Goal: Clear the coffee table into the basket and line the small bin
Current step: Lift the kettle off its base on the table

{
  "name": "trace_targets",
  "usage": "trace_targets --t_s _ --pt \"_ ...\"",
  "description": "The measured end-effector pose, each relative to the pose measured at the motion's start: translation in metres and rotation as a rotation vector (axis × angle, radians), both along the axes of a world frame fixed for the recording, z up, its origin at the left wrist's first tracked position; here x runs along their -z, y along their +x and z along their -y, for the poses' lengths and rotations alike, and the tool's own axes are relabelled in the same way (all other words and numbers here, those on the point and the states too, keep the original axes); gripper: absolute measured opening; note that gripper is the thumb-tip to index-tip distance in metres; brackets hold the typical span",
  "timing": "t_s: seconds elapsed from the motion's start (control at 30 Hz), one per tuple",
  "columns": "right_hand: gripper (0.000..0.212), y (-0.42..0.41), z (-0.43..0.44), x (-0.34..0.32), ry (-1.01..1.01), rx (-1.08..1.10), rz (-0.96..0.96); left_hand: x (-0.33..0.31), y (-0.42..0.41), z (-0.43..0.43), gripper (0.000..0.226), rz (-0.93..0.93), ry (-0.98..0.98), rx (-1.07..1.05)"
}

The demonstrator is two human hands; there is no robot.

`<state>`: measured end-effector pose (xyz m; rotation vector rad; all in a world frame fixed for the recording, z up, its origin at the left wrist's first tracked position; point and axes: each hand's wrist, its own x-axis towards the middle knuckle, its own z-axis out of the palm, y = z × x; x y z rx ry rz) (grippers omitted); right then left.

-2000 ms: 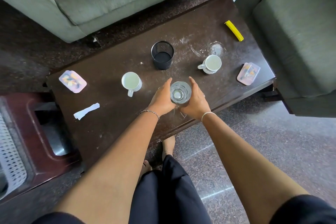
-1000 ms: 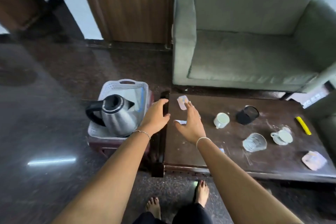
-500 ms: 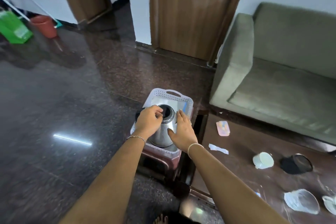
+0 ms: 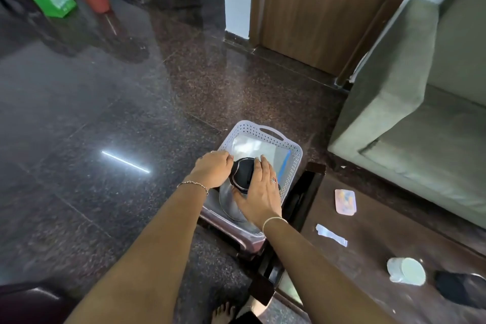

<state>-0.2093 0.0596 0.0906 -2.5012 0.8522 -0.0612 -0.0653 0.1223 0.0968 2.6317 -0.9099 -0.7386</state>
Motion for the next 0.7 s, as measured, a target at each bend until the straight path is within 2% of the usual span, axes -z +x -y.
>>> trace_targets --t_s 0.27,0.5,0.7 --pt "0.088 0.015 -0.002 0.008 -0.108 -0.053 -0.034 0.01 0.017 0.002 0.042 -0.08 -0.014 -0.032" --pt "0.08 0.025 -0.017 0.011 -0.168 -0.028 -0.087 0.023 0.025 0.004 0.045 -0.14 -0.137 -0.117" --pt "0.079 0.013 -0.013 0.009 -0.175 0.032 -0.048 0.021 0.01 0.007 0.043 -0.128 -0.21 -0.166"
